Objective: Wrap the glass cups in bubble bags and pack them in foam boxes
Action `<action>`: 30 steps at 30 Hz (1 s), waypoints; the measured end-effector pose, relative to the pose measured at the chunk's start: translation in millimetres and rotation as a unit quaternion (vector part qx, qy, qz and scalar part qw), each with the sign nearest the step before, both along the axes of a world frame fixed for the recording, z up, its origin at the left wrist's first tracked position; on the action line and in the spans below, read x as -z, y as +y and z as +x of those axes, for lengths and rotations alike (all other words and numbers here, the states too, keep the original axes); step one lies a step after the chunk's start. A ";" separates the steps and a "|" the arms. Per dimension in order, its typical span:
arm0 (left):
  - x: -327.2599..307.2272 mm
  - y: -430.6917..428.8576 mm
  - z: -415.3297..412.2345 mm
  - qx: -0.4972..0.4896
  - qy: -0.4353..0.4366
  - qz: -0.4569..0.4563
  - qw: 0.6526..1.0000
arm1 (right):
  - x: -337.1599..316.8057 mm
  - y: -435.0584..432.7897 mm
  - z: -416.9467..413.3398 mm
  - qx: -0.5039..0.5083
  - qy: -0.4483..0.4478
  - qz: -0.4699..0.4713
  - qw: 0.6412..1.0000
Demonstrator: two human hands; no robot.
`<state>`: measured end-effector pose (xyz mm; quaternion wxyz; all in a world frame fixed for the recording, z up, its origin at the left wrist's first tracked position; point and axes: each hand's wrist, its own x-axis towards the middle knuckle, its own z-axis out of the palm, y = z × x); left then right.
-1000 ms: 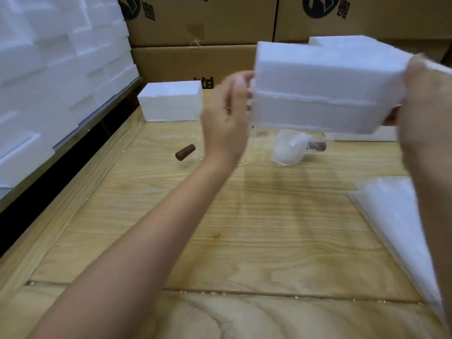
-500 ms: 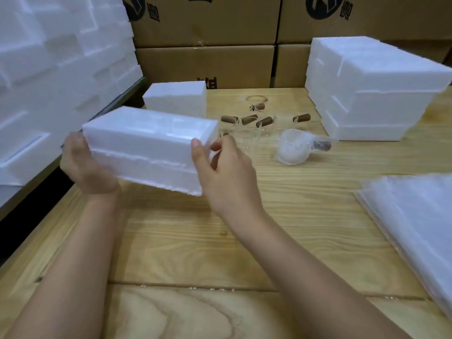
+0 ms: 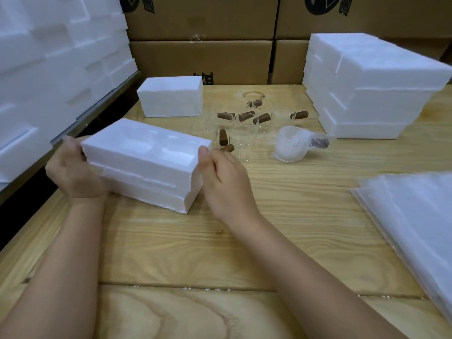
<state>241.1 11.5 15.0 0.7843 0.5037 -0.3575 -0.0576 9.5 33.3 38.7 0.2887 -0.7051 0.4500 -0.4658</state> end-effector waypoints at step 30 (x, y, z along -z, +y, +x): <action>-17.2 18.9 -136.1 0.147 -0.665 0.054 0.730 | 4.4 -36.3 -186.5 0.117 0.154 0.184 0.964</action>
